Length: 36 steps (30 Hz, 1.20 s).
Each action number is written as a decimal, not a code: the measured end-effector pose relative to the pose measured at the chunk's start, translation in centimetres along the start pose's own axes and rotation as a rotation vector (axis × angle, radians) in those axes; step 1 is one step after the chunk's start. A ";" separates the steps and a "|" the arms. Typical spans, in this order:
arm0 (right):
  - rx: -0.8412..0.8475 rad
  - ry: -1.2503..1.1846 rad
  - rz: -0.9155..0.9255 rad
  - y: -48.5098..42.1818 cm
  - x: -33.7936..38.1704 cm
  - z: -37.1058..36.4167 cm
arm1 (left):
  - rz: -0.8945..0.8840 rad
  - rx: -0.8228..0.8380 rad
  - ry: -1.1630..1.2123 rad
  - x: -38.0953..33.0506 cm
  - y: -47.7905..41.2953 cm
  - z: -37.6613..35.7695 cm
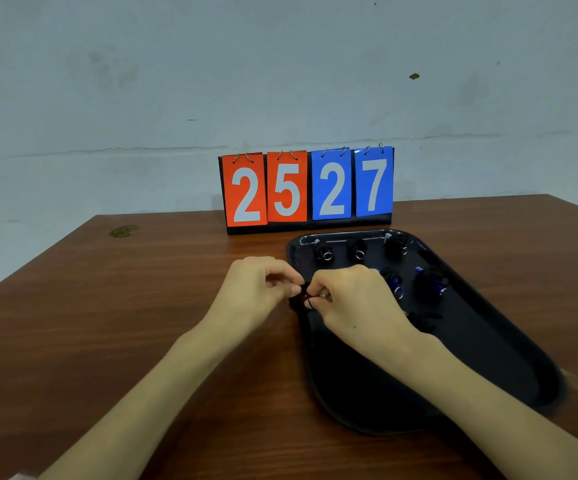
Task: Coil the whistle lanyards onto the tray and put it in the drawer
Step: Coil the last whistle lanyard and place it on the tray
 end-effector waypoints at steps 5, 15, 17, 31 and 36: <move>-0.007 -0.008 0.043 -0.1 0.2 0.1 | -0.218 -0.010 -0.154 -0.8 0.3 0.2; -0.143 0.044 0.259 0.0 2.0 1.7 | -0.043 0.006 0.165 -0.3 0.6 -0.1; -0.159 0.015 0.251 0.3 2.0 2.2 | -0.046 -0.002 0.209 -0.6 0.7 -0.1; -0.318 -0.293 -0.274 9.8 -6.5 10.9 | -0.167 0.395 0.246 -11.7 0.6 -7.6; -0.230 -0.162 -0.300 11.6 -8.9 10.5 | -0.206 0.485 0.040 -13.8 0.7 -10.7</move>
Point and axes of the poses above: each hand's wrist, its own y-axis away from the middle knuckle, its own z-axis out of the back of the hand, x = y × z, the point moved 6 cm from there along -y, towards the middle knuckle, and after that the axes turned 13 degrees about z, right-handed, at the moved point
